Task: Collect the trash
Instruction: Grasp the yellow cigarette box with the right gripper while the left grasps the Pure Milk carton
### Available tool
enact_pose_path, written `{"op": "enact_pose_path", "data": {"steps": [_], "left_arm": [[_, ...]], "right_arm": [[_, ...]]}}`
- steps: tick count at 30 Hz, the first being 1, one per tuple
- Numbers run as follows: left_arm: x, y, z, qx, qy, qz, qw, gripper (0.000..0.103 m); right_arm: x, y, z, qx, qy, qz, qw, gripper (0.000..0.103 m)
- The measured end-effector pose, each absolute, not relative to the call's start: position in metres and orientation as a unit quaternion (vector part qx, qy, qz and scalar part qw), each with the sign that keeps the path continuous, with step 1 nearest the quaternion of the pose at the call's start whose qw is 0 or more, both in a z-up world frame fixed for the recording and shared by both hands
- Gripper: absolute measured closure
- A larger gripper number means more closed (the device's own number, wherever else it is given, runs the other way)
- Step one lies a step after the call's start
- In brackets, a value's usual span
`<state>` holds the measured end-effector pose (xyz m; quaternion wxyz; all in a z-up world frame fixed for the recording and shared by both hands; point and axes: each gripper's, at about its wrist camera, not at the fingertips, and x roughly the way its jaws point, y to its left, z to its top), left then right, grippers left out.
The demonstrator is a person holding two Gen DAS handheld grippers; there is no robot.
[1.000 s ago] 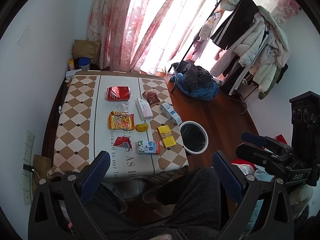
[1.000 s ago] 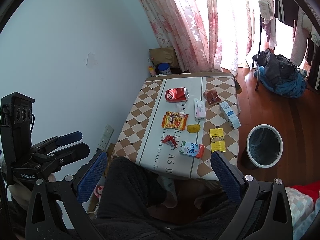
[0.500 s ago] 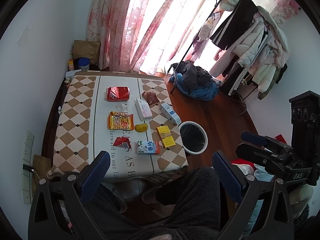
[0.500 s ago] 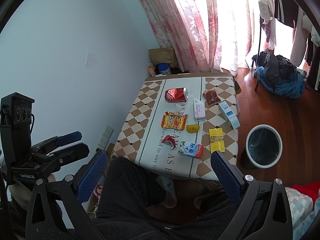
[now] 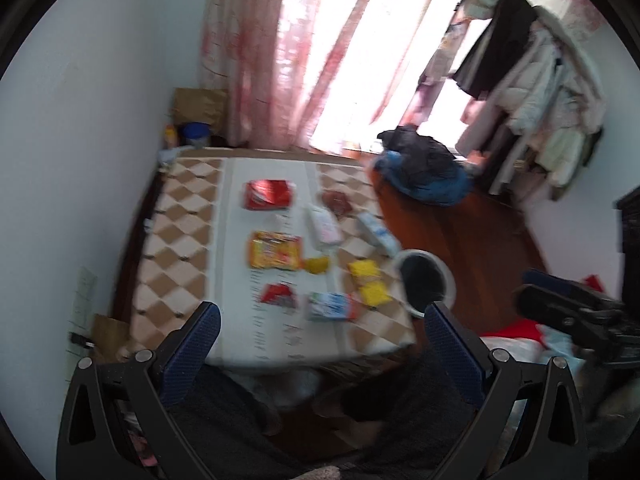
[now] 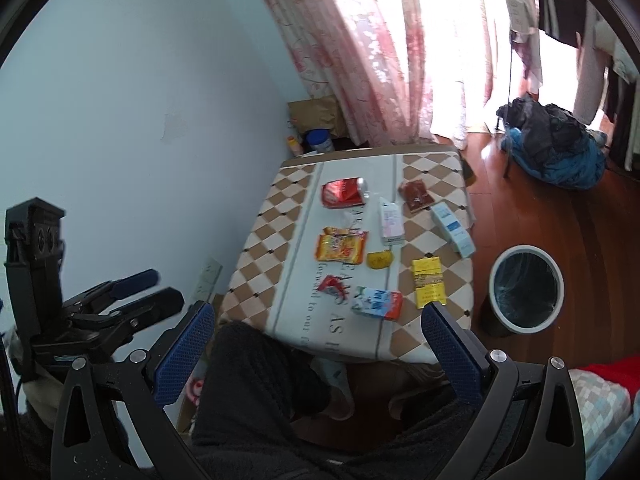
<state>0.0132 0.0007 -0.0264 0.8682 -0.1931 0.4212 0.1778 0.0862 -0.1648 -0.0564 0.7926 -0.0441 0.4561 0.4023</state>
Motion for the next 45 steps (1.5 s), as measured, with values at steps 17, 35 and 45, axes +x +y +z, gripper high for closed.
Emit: {"op": "enact_pose_path", "data": {"steps": [17,35,45], "left_arm": [[0.120,0.079,-0.305,-0.215,0.584,0.255,0.740,0.000],[0.151,0.032,-0.280,-0.014,0.595,0.181,0.783,0.000],[0.201,-0.058,-0.297,0.145,0.639,-0.057,0.753,0.000]], "right_arm": [[0.272,-0.103,-0.333,-0.084,0.630,0.200,0.746,0.020],[0.265,-0.116,-0.377,-0.147,0.628,0.205,0.736,0.041],[0.230,-0.196,-0.375,-0.056,0.646,0.184,0.739,0.042]]}}
